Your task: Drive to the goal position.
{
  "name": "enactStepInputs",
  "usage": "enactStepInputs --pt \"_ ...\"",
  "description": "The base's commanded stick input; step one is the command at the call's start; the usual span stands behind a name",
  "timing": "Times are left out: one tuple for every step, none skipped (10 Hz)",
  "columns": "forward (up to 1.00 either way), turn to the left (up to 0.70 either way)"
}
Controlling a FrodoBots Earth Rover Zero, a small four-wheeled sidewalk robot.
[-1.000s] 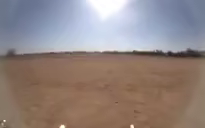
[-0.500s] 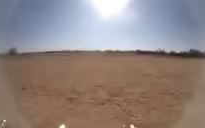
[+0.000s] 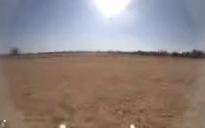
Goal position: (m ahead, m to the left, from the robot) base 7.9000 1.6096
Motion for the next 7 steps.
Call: enactStepInputs --pt "1.00 0.00" --pt "1.00 0.00" --pt "1.00 0.00" --pt "1.00 0.00" --pt "1.00 0.00" --pt "1.00 0.00" --pt "1.00 0.00"
